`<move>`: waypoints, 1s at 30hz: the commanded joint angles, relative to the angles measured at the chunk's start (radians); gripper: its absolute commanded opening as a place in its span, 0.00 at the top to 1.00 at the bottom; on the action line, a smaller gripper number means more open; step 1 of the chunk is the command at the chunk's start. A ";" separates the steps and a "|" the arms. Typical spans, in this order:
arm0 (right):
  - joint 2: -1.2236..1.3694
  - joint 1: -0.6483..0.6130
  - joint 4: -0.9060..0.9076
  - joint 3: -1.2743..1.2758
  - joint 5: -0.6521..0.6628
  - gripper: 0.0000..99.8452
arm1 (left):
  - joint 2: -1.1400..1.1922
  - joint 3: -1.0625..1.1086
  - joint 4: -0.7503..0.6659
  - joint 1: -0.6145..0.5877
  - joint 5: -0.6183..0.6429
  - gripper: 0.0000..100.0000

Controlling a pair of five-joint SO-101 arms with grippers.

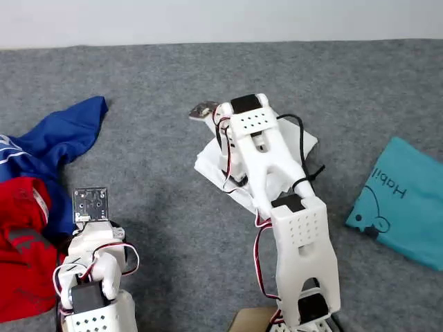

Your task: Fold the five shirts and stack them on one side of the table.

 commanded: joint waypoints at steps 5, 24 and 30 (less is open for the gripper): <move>-0.062 0.010 -0.163 -0.014 0.008 0.99 | -0.003 -0.004 0.006 -0.005 0.009 0.99; -0.216 0.016 -0.027 -0.014 0.012 0.99 | -0.003 -0.004 0.006 -0.005 0.009 0.99; -0.159 0.096 -0.010 -0.009 0.012 0.99 | -0.003 -0.004 0.006 -0.005 0.009 0.99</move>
